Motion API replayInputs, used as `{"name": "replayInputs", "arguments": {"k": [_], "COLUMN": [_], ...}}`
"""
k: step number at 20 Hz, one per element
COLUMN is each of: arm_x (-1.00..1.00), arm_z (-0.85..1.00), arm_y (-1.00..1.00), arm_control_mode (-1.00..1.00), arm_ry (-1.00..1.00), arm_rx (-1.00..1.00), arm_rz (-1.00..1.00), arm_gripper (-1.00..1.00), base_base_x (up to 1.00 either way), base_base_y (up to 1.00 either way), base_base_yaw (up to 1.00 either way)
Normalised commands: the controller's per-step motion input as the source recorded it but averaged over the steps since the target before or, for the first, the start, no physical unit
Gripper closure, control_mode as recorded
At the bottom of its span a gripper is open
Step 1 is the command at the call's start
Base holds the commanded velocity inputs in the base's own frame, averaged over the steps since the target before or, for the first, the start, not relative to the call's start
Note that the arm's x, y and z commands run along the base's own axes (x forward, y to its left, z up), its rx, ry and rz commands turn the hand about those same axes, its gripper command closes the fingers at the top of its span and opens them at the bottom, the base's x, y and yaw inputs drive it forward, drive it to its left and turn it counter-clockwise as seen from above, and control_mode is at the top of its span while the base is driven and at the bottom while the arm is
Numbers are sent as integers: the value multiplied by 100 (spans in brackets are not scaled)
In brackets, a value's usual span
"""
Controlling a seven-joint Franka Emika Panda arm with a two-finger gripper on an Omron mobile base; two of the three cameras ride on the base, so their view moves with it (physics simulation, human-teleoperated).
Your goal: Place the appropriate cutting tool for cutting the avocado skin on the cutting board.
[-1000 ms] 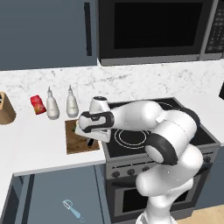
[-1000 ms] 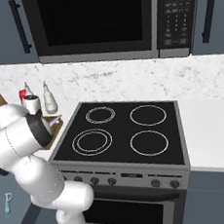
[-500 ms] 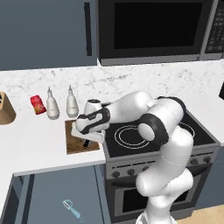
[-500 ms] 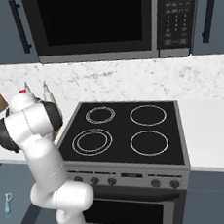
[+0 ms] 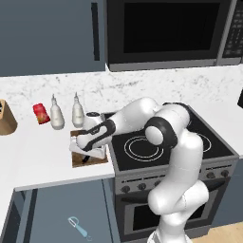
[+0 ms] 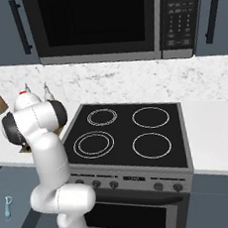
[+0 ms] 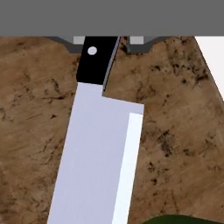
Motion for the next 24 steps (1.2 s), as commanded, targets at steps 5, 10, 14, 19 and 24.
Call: {"name": "replayInputs", "arguments": {"k": [5,10,14,19,24], "arm_x": [5,-36,-84,-79,-79], "arm_z": [-20,12,39,60,53], "arm_y": [0,0,2,-1,-20], "arm_control_mode": [-100,-100,-100,-100,-100], "arm_ry": [0,-5,-8,-12,-17], "arm_rx": [2,0,0,0,0], "arm_rz": [0,0,0,0,0], "arm_gripper": [-100,-100,-100,-100,-100], "base_base_x": [0,0,0,0,0], "base_base_y": [0,0,0,0,0], "base_base_yaw": [0,0,0,0,0]}}
